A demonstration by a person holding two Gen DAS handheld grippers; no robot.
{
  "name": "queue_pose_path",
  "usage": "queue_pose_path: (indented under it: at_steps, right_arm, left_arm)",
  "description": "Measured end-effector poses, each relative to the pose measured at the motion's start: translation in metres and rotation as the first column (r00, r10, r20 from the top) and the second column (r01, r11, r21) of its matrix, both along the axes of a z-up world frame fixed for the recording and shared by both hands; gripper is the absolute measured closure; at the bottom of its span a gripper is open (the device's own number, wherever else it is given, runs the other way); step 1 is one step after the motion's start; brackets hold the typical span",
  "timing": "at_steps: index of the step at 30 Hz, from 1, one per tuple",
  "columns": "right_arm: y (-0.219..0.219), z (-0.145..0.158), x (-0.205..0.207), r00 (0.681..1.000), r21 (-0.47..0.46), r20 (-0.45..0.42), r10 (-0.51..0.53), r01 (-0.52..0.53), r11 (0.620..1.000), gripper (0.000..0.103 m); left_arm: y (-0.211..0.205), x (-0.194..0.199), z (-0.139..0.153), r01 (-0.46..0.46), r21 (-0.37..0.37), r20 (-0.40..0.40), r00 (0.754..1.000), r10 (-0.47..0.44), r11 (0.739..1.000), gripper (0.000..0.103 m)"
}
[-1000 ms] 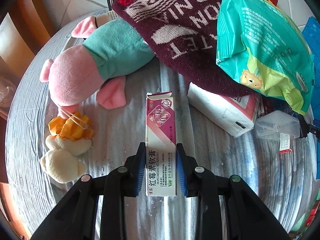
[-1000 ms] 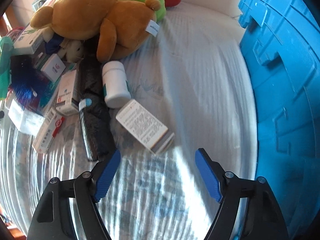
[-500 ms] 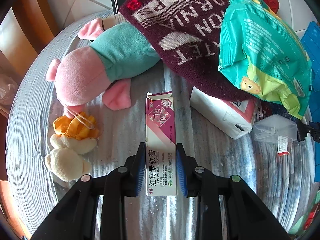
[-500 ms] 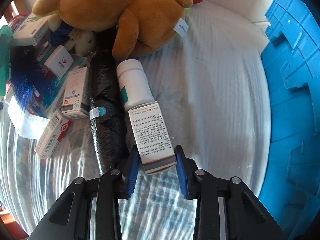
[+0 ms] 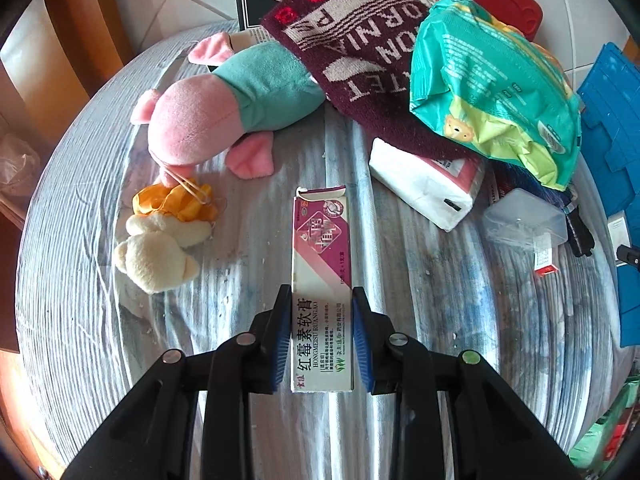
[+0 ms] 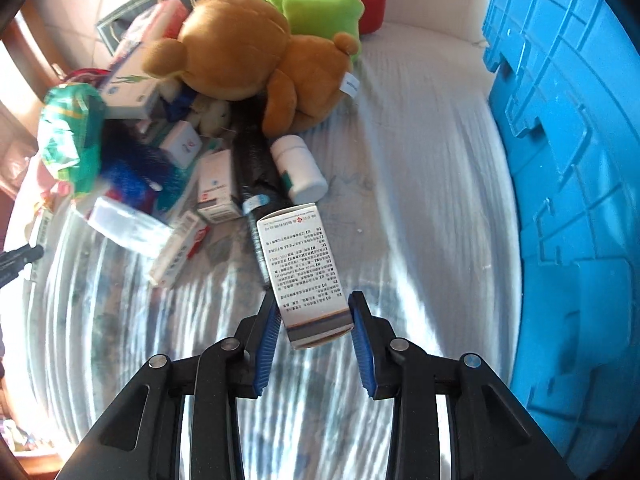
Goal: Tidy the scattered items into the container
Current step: 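Grasp the pink-and-white ointment box with the left tool while the right tool grasps the white medicine box, then lift and carry the ointment box and medicine box over the blue crate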
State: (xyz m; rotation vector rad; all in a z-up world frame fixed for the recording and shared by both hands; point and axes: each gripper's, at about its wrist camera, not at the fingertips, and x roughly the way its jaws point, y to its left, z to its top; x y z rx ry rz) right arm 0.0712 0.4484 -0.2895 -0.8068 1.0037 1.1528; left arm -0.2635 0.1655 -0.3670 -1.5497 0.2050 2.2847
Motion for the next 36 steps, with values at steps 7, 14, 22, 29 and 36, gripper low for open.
queue_pose_path:
  at_steps: [7, 14, 22, 29, 36]
  right_arm:
    - [-0.012, 0.021, -0.041, 1.0, 0.061, -0.015, 0.026, -0.025, 0.998, 0.07]
    - [-0.022, 0.047, -0.063, 0.999, 0.137, -0.02, 0.028, -0.025, 0.99, 0.07]
    - [-0.052, 0.099, -0.072, 0.999, 0.214, -0.013, 0.05, -0.046, 0.976, 0.069]
    - [-0.074, 0.145, -0.08, 0.998, 0.301, -0.001, 0.057, -0.054, 0.952, 0.069]
    - [-0.088, 0.179, -0.07, 0.997, 0.365, -0.005, 0.072, -0.065, 0.929, 0.069]
  left_arm:
    - [-0.022, -0.015, 0.017, -0.015, 0.017, -0.044, 0.999, 0.016, 1.0, 0.075]
    - [-0.017, 0.017, 0.055, -0.024, 0.02, -0.097, 0.995, 0.025, 1.0, 0.075]
    - [-0.01, 0.027, 0.104, -0.067, 0.049, -0.158, 0.985, 0.074, 0.997, 0.075]
    - [0.013, 0.035, 0.143, -0.052, 0.066, -0.222, 0.973, 0.065, 0.997, 0.075]
    - [0.035, 0.046, 0.179, -0.066, 0.106, -0.265, 0.96, 0.092, 0.992, 0.075]
